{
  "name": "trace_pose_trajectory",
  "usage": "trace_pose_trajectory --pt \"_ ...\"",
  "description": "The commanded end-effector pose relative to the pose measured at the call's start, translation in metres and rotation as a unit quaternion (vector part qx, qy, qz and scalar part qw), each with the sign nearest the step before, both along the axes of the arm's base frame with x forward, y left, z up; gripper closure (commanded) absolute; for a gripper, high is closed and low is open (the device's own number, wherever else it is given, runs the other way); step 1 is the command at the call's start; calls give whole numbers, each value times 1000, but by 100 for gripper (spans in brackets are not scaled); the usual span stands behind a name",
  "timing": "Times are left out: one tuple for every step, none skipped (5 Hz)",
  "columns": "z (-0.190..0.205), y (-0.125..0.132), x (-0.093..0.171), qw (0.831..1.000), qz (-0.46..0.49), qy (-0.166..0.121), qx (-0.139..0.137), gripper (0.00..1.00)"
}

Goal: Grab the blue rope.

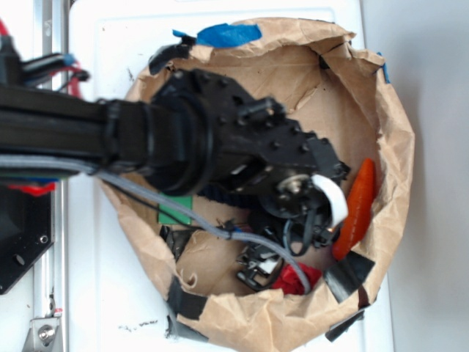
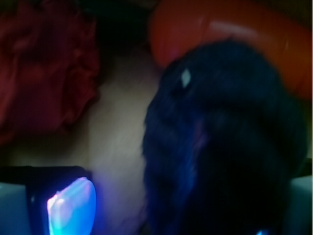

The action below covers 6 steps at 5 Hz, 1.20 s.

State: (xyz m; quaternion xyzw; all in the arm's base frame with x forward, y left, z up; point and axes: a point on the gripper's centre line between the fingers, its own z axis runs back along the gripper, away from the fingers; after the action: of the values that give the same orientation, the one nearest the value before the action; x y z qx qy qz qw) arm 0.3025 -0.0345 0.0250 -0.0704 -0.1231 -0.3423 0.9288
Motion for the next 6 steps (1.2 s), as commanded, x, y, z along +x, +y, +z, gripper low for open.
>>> trace_pose_trajectory --pt "12 -2 -9 999 -7 -39 -1 100" --pt "26 3 -18 999 -6 -43 -1 100" --pt "53 9 -35 999 26 -28 5 100" --pt "94 20 -55 996 67 -50 20 100" --pt "143 29 -76 990 129 -61 4 100" --pt "184 39 -95 975 214 -55 14 100"
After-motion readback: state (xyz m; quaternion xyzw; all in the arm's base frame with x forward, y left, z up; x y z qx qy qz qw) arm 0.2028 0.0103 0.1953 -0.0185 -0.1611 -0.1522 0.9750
